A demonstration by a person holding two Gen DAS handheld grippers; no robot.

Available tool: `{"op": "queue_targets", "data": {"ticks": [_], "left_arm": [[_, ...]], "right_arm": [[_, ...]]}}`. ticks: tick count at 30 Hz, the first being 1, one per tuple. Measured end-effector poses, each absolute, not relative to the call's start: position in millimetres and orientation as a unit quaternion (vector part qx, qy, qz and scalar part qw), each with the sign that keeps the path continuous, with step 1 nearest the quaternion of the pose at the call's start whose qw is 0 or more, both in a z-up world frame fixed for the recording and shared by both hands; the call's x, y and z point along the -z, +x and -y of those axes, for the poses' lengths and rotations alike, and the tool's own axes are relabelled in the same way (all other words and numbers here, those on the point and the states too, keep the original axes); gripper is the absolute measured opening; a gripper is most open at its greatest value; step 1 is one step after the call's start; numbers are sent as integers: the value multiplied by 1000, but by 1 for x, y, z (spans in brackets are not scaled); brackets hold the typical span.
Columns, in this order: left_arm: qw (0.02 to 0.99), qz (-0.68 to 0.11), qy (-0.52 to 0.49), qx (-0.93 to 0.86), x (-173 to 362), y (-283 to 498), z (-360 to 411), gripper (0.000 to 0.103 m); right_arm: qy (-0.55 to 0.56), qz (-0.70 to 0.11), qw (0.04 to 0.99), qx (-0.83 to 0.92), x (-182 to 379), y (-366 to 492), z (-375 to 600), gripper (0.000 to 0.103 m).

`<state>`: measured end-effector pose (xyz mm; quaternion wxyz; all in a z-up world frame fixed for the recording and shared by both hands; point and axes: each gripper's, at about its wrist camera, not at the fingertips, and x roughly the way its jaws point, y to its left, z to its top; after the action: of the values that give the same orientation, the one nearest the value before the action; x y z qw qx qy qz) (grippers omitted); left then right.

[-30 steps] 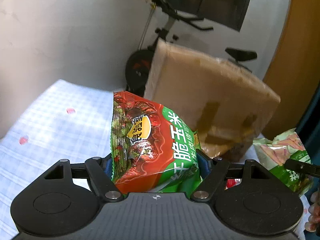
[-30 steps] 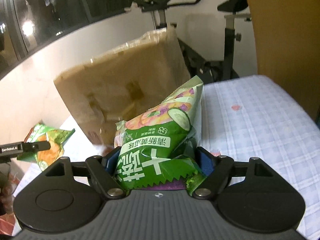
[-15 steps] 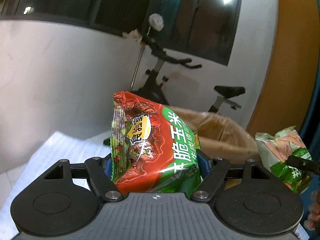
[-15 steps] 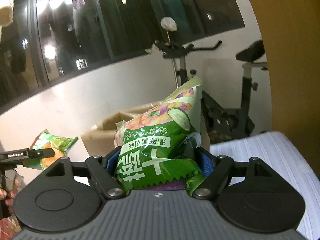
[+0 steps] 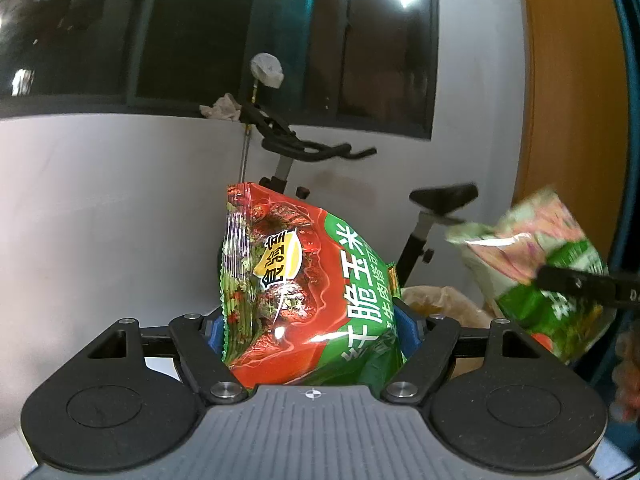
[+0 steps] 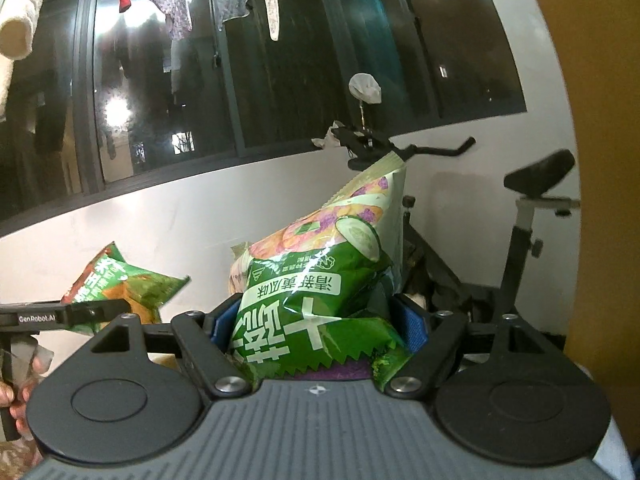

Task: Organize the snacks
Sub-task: 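Lift both green bags and carry them over the box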

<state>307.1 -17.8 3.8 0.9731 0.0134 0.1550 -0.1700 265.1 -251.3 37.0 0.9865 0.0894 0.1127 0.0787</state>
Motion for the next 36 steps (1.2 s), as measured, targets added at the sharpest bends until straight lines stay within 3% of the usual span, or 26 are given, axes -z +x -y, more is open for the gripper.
{"op": "queue_targets", "data": {"ticks": [10,19,33,36], "left_arm": [[964,-209,62,155,16,374,56,79],[956,-239,85,149,34,382,54,79],[954,-252,91,137,32,382,41,93],[956,-246,90,134,29,378,38,94]], "right_arm": [[2,-174,984,-48,-14,349,230,79],[-13,-238,971,-34,28,373,228,79],[-41,-271,961,-39,34,378,220,82],[-41,-270,961,-41,32,376,219,89]]}}
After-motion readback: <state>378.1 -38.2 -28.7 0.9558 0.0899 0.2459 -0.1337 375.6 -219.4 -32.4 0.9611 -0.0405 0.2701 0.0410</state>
